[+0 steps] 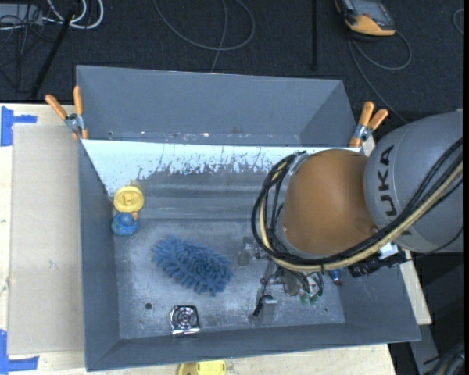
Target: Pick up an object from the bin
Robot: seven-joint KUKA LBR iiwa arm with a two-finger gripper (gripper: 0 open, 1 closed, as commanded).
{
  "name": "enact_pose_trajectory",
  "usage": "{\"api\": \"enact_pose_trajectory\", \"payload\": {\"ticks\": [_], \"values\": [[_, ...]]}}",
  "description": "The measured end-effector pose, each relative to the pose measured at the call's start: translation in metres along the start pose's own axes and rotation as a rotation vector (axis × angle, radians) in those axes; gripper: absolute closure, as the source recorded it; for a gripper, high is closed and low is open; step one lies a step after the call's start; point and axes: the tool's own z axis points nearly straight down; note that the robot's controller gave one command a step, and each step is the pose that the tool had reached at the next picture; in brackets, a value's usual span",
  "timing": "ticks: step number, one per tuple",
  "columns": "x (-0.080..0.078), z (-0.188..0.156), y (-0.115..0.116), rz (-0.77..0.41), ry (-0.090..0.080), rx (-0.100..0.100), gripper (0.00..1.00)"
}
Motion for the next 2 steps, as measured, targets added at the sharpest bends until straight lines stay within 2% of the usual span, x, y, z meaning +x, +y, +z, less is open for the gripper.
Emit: {"api": "enact_pose_trajectory", "payload": {"ticks": [1, 2], "values": [[-0.031, 0.052, 0.029, -0.028, -0.008, 0.0, 0.0], [-0.032, 0.077, 0.047, -0.024, -0.002, -0.001, 1.0]]}}
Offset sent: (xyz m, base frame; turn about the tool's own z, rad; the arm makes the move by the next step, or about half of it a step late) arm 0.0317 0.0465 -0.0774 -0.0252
